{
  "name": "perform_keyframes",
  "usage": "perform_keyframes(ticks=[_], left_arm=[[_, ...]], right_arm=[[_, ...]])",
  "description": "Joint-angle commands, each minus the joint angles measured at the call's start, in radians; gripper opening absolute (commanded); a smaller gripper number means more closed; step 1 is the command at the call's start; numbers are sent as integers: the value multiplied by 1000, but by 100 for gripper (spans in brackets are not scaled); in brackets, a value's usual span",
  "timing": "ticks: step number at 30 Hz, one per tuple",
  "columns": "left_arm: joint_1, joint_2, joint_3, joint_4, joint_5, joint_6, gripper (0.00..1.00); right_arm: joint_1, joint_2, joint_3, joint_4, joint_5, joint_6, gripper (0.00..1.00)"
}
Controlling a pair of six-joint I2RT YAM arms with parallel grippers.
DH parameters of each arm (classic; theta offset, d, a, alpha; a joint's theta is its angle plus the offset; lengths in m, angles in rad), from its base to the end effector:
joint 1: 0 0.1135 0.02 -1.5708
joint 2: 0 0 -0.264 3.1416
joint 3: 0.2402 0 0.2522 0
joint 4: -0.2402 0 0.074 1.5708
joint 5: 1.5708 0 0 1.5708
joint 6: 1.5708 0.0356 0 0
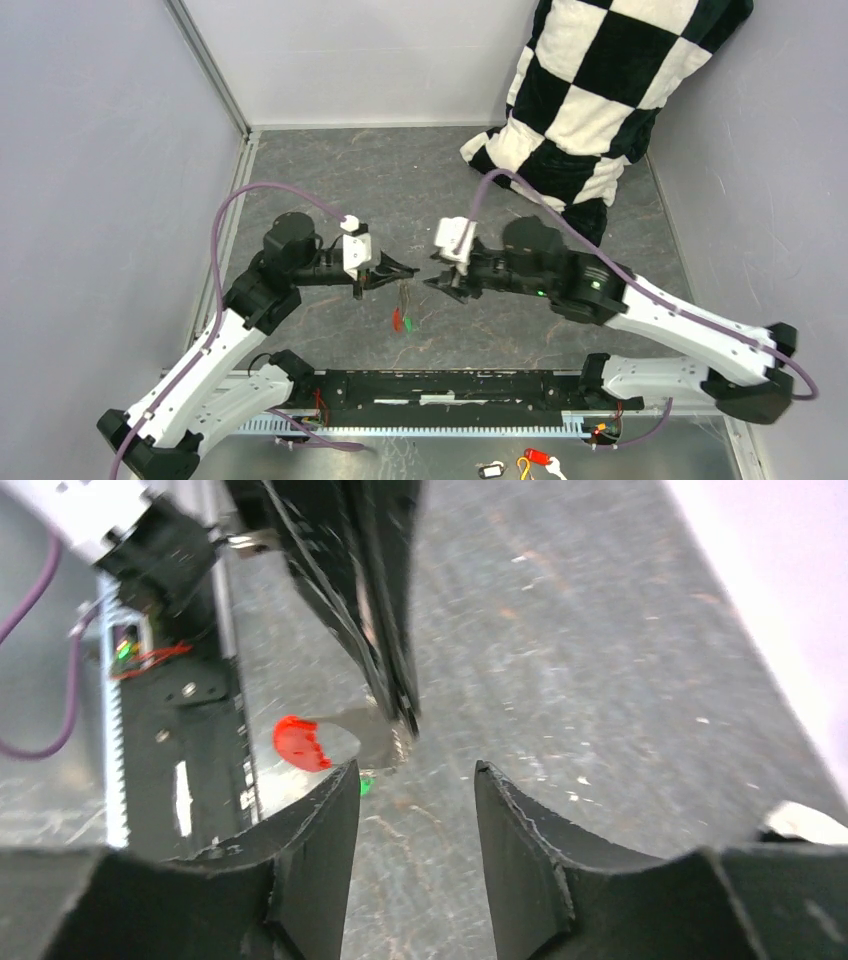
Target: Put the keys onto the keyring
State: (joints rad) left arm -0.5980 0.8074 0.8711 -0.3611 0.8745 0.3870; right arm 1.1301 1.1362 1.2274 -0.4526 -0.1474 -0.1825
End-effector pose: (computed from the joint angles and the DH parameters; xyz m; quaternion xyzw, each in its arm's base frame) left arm 0.1257 -0.1187 0.3513 0.5663 0.5228 -0.3953 0.4998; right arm 0.1017 0.2279 0.3964 -0.5338 0.6245 0.3126 0.4769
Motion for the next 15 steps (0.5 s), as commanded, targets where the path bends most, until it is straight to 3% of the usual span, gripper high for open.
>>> perform_keyframes(ticks=[1,4,9,15], left_arm=[[-5,-81,-30,342,-201,-315,2],[-5,-75,-6,356,-254,-381,2],[-5,-48,39,420,-257,-441,2],[-5,-12,103,460,-282,-482,2]], right_arm=[[-15,-182,-148,264,211,57,53],[-17,-257,-242,345,225,84,53],[-18,-283,-360,513,61,147,40],[-16,-180,-393,669,-52,236,48]])
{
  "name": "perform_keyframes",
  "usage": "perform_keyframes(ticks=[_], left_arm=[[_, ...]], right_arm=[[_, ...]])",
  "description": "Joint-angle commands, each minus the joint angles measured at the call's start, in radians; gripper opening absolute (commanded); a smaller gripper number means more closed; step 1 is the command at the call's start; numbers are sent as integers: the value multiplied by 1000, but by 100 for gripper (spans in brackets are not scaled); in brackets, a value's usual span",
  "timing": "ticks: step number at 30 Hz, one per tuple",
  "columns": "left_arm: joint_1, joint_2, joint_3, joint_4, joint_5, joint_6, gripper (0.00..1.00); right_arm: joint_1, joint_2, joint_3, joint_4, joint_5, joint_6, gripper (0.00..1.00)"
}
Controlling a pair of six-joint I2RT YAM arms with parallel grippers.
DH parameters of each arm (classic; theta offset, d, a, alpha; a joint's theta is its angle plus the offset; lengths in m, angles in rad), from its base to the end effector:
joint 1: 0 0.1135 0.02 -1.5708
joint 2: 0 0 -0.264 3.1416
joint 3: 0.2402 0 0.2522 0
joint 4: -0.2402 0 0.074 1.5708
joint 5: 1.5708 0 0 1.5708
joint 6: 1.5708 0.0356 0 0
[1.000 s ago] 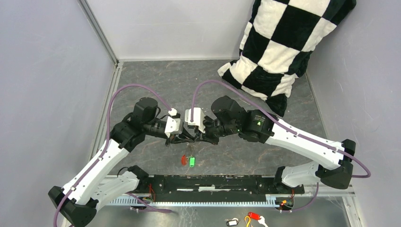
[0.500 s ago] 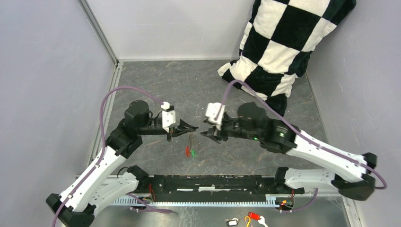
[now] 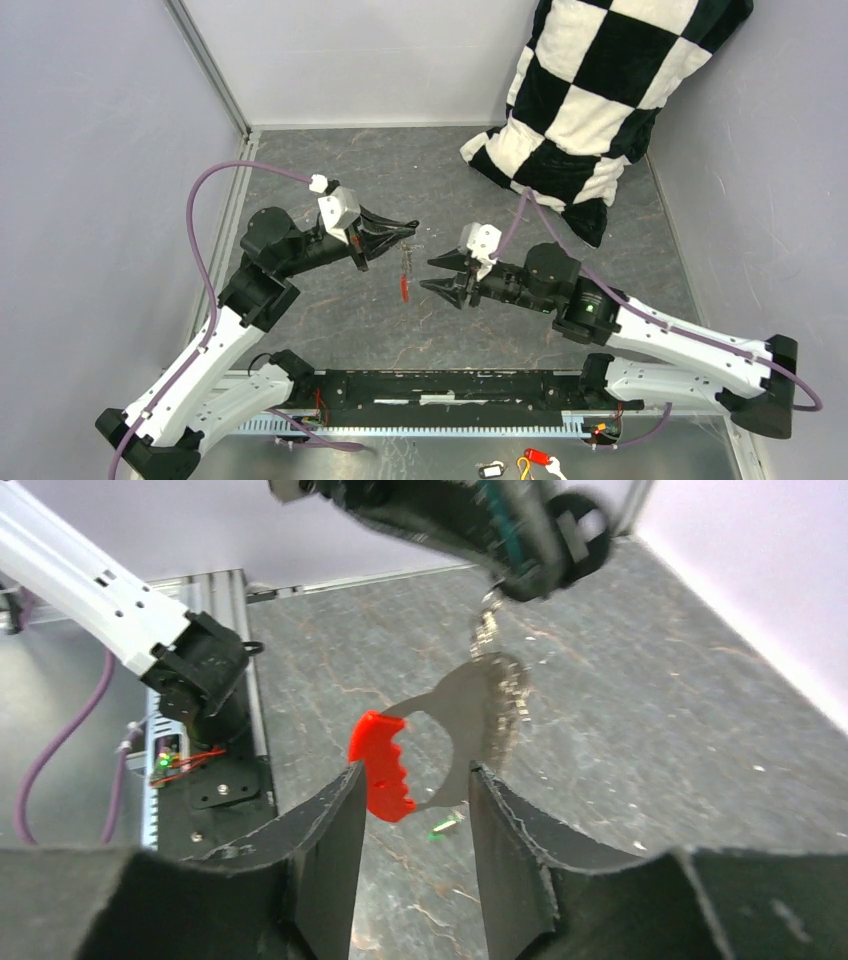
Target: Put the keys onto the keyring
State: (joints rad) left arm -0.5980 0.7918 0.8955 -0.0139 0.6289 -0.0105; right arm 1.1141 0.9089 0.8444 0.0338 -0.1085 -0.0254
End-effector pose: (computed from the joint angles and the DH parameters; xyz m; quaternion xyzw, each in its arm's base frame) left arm 0.1323 -0.1155 0.3956 0.4043 0.5480 -0.4094 0.6072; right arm 0.0915 0.1950 0.3625 -0.4184 0.5832 0.3933 0.5745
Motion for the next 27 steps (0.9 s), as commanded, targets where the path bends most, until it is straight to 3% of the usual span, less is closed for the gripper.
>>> perform_keyframes(ticks=[1,10,16,27], left_arm=[[-5,7,87,116,-46,-94,2],[-5,9,115,103,-19,-144,2],[-5,7,128,98,21,-184,2],[-5,-1,148,86,41,-206,2]], right_arm=[[-1,63,-11,203,-98,87,49],[-11,111,-2,275,-63,62,49],[-33,96,-8,320,-133,46,51],[-131,24,-33,287,-229,81,35]])
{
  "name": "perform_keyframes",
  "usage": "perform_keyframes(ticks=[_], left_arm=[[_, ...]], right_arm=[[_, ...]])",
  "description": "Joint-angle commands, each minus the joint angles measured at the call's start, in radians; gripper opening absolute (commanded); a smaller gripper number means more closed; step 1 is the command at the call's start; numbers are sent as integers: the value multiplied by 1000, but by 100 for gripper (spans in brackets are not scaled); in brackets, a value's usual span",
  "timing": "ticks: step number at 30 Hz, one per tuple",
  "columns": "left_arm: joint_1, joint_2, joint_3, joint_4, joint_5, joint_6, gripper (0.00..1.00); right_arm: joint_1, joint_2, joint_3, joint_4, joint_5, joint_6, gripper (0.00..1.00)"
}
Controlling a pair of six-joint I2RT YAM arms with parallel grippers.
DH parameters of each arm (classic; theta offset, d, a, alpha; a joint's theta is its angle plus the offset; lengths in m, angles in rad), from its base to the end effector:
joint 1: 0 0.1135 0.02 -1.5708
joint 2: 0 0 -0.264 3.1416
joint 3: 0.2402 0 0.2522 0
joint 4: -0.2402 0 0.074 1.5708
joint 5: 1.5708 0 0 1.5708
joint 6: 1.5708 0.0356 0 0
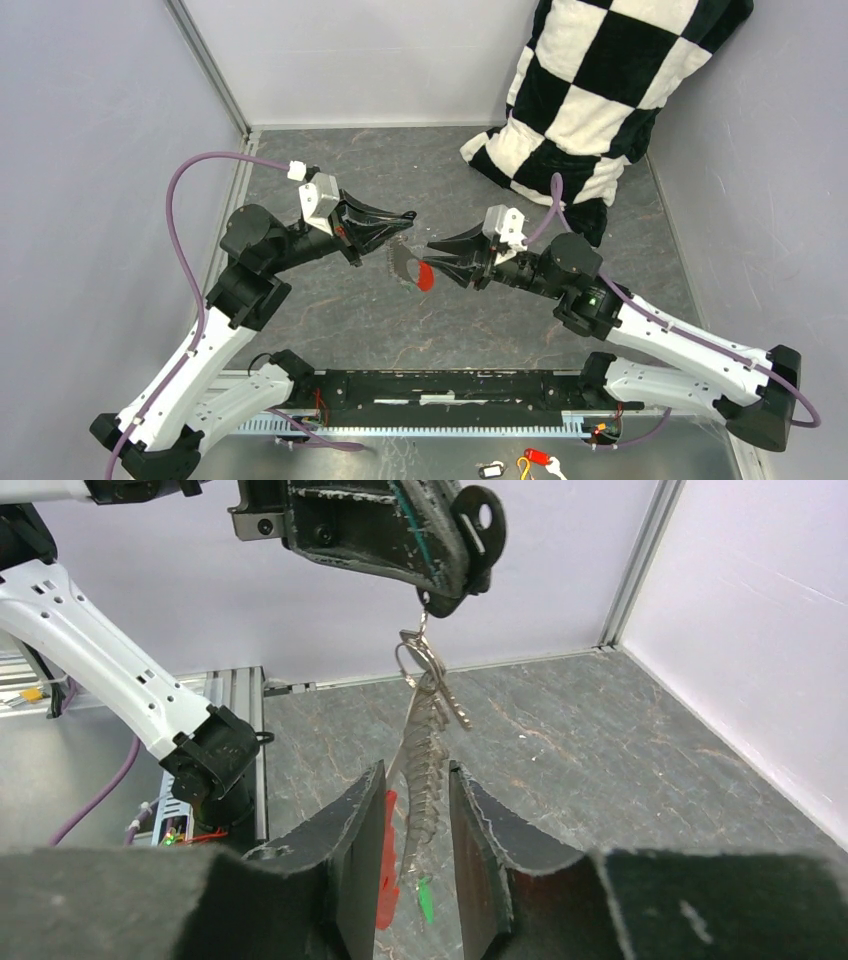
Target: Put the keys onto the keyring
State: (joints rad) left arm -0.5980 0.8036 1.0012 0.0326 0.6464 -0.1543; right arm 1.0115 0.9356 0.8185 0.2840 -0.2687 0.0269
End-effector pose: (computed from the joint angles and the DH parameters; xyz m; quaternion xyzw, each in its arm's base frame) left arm 0.1242 -0.1105 0.4338 0.3724 0.5199 -0.4565 0.6186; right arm 0.1090 0.1919 0.3750 -0.3926 0.5156 0.4506 0.6141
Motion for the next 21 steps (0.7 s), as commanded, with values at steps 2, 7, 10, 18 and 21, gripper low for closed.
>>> perform_keyframes(ticks=[2,7,10,18,21], left_arm=[[-5,-14,43,39,23,-62,2],[-5,-17,43,44,24,-62,2],[-6,-21,38,50,22,-65,2],[-5,-21,25,62,19,-60,2],[-5,-23,24,64,14,-59,2]], right_arm=[[-45,8,-4,72,-120,63,32],[-54,58,65,52,-135,74,46],[-54,83,103,33,-108,62,47],[-54,145,155,72,-163,108,38],[-53,146,149,86,-180,126,33]])
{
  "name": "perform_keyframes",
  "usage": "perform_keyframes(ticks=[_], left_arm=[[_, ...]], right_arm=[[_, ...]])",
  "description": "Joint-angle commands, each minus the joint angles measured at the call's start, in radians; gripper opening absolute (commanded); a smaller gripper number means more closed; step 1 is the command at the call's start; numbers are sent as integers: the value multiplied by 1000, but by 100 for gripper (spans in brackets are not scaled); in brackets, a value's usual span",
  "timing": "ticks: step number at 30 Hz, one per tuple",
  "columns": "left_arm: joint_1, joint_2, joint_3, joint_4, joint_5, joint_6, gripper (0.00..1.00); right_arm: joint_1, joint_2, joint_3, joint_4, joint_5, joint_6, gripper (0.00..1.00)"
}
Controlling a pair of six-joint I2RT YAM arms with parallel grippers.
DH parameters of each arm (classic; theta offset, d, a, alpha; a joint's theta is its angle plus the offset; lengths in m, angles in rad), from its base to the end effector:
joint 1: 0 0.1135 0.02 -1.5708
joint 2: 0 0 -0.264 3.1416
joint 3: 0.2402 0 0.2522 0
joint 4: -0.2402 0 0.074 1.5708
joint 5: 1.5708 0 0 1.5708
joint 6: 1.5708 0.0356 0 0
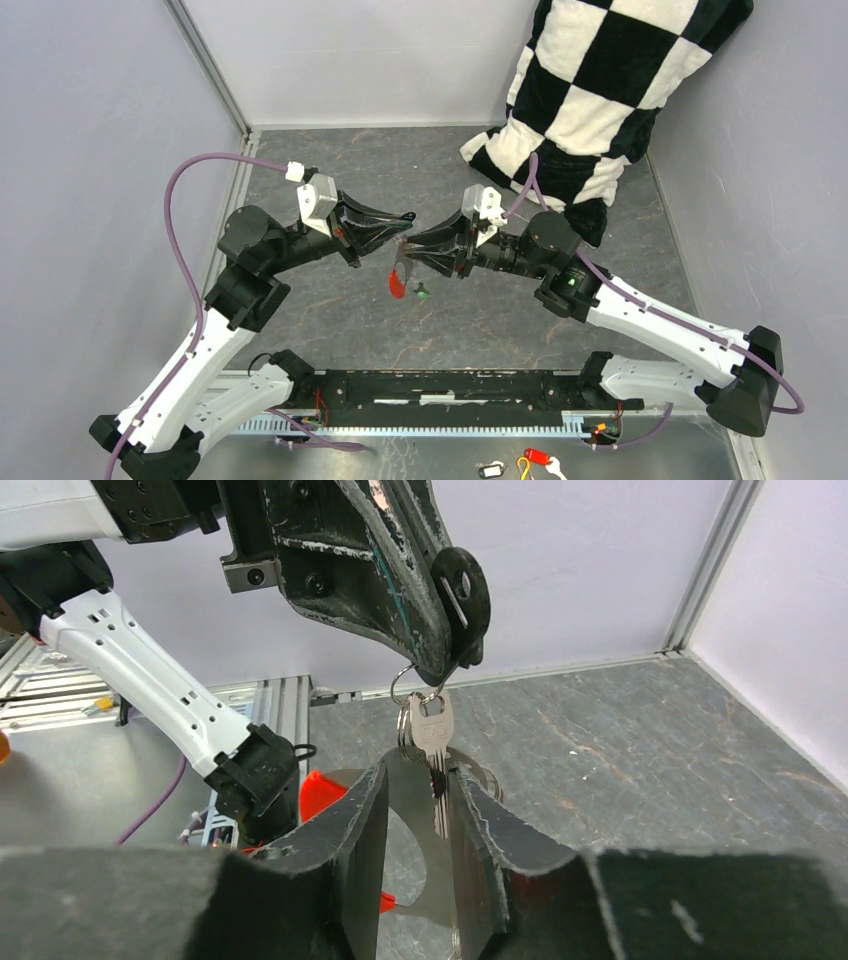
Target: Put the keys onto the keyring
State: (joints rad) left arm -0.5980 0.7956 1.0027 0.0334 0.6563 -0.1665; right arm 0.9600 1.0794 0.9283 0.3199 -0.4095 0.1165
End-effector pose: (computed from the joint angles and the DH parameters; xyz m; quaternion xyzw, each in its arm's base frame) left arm 0.1216 -0.1091 0.4355 0.3728 0.5164 -0.4624 0.6169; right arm 0.1328 0.2144 0.3866 -0.4003 0.5126 0.4962 0.5752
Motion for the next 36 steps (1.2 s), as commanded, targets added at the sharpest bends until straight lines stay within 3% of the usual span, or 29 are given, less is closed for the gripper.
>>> perform_keyframes(ticks=[1,6,15,22,36], left_arm=[[-5,-15,22,63,2,-47,2],[-5,-15,23,65,-4,-47,2],[-5,-15,27,66,-4,-65,2],[-5,-13,28,59,-5,-57,2],[-5,-9,27,47,-25,-41,2]], right_arm=[[-2,1,34,56,-40,43,33],[-3,-16,8,68,-19,44,30],[-3,-46,41,-132,76,-137,32],[-2,-55,29,-91,4,-80,47],[75,-68,41,-112,85,-93,52]])
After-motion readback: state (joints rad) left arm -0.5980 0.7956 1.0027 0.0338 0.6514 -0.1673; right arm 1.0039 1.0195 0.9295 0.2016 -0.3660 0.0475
